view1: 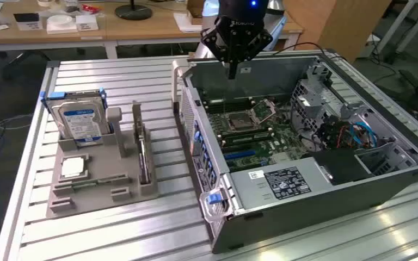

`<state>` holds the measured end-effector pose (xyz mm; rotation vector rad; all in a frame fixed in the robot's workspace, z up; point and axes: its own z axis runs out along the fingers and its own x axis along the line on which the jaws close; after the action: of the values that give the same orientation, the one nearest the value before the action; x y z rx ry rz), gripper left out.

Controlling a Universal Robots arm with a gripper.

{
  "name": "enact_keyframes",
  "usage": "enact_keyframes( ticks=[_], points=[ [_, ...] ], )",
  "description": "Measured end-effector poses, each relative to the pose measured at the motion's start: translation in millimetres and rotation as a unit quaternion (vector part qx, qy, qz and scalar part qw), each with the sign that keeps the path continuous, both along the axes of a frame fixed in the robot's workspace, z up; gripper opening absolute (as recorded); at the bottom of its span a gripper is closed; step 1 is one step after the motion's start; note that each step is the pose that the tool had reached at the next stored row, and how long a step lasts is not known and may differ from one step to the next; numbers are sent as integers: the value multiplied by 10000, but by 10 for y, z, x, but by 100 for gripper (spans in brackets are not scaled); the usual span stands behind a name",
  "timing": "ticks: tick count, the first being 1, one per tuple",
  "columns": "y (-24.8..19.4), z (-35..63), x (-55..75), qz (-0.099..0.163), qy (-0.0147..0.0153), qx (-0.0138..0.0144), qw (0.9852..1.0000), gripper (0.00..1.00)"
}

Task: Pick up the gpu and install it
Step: 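Reach for the gpu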

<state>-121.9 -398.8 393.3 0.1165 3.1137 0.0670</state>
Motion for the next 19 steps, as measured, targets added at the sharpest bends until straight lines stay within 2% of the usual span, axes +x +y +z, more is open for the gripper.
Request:
enact_keyframes(
  ticks=[9, 19],
  points=[
    [0, 0, -55, 0, 0, 0, 10000, 11],
    [0, 0, -181, 0, 0, 0, 10000, 11]
  ],
)
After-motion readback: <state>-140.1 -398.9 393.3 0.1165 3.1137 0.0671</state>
